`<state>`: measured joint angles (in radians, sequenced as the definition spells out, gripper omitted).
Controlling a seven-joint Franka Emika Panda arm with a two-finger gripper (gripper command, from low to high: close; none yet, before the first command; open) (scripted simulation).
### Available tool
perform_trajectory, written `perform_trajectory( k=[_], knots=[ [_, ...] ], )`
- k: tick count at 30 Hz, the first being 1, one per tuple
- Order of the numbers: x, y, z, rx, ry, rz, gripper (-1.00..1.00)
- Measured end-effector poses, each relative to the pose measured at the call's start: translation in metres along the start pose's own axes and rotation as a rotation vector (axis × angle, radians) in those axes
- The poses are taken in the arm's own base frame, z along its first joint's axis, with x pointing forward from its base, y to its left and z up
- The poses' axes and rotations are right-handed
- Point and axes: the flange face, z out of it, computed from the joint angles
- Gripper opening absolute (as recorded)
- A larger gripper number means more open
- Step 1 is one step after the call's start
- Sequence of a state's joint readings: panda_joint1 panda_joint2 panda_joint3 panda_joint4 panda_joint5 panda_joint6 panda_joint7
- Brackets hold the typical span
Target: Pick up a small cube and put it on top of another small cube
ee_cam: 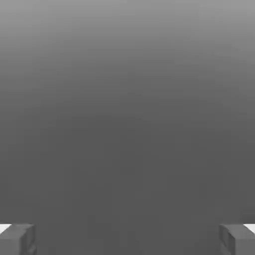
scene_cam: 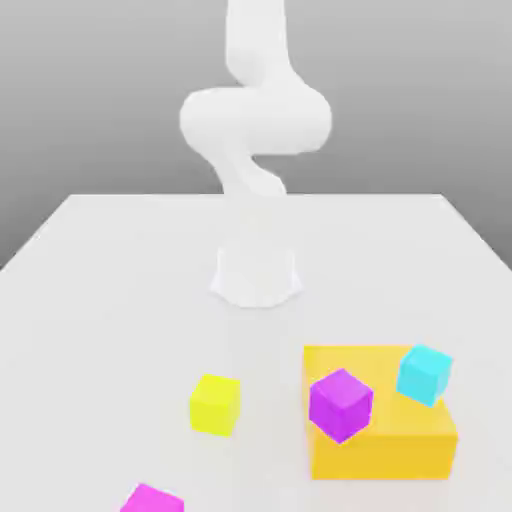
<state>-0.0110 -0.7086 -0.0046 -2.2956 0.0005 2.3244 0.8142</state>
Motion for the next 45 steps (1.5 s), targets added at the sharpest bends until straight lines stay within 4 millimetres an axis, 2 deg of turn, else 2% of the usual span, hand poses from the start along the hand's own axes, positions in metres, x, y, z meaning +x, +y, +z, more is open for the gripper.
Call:
perform_trajectory(
  k=[4,8,13,17,20,25,29,33,34,40,42,45],
  knots=[
    [0.010,0.007,0.072,-0.084,-0.061,0.047,0.00],
    [0.014,0.022,0.141,-0.166,-0.118,0.093,0.00],
    [0.012,0.052,0.226,-0.269,-0.186,0.152,0.00],
    [0.004,0.085,0.290,-0.354,-0.239,0.202,0.00],
    [-0.006,0.115,0.335,-0.419,-0.276,0.241,0.00],
    [-0.034,0.168,0.405,-0.525,-0.342,0.296,0.00],
    [-0.062,0.217,0.454,-0.607,-0.389,0.341,0.00],
    [-0.089,0.250,0.498,-0.624,-0.398,0.350,0.00],
    [-0.094,0.255,0.506,-0.625,-0.398,0.350,-1.00],
    [-0.097,0.257,0.509,-0.624,-0.398,0.350,-1.00],
    [-0.090,0.250,0.499,-0.625,-0.398,0.350,-1.00],
    [-0.072,0.230,0.469,-0.624,-0.399,0.352,-1.00]
  ],
)
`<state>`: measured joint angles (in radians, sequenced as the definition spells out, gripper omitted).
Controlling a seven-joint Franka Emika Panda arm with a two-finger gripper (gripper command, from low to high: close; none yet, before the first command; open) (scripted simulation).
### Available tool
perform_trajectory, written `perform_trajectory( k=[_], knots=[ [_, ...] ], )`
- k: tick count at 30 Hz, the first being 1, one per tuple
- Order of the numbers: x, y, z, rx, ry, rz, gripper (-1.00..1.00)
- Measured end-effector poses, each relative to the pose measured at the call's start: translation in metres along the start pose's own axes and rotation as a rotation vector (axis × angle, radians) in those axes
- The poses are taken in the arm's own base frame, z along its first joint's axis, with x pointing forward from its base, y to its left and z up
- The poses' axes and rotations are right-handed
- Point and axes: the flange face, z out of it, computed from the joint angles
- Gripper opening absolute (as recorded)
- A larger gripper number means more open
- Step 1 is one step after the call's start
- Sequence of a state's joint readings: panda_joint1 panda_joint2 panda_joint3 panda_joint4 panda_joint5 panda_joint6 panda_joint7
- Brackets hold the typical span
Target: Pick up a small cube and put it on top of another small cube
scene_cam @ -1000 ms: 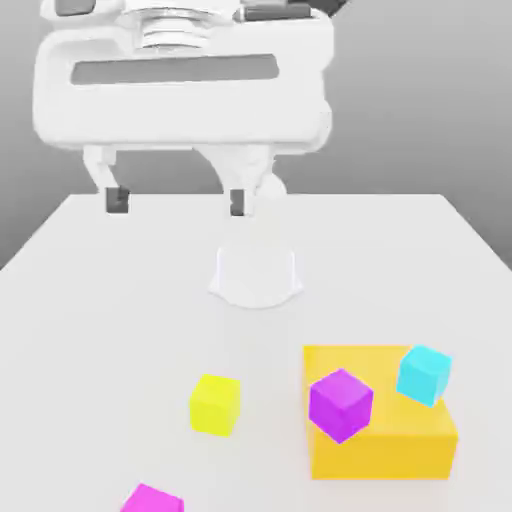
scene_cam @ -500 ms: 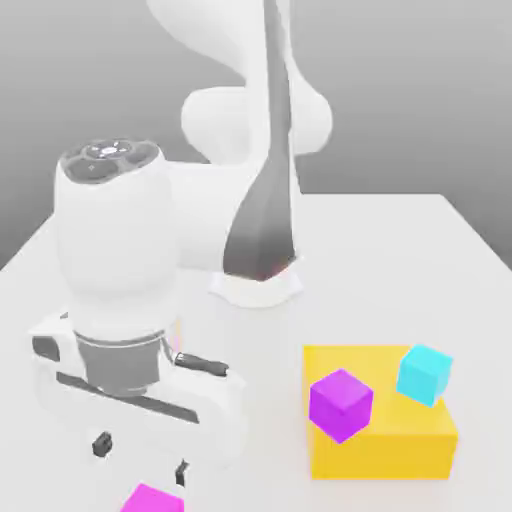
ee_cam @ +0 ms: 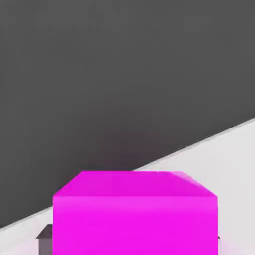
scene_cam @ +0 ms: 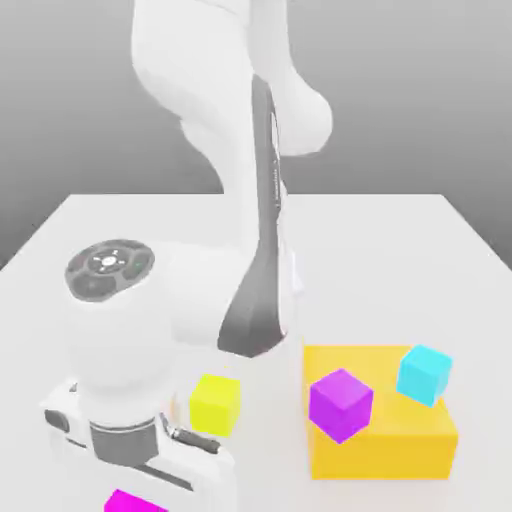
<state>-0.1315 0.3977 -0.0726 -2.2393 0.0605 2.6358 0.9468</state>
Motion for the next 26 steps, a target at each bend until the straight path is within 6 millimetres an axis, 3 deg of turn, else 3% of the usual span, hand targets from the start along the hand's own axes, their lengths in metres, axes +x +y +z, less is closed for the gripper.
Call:
perform_trajectory(
  k=[3,9,12,15,18,22,23,26],
  knots=[
    [-0.033,-0.008,-0.034,0.021,-0.030,0.045,-1.00],
    [-0.120,-0.015,-0.092,0.041,-0.071,0.135,-1.00],
    [-0.168,-0.011,-0.115,0.034,-0.067,0.167,-1.00],
    [-0.203,0.001,-0.132,0.020,-0.045,0.225,-1.00],
    [-0.228,0.014,-0.136,0.003,-0.009,0.284,-1.00],
    [-0.233,0.016,-0.091,0.000,0.002,0.295,-1.00],
    [-0.234,0.017,-0.082,0.001,0.001,0.294,1.00],
    [-0.234,0.017,-0.082,0.001,0.001,0.294,1.00]
  ],
)
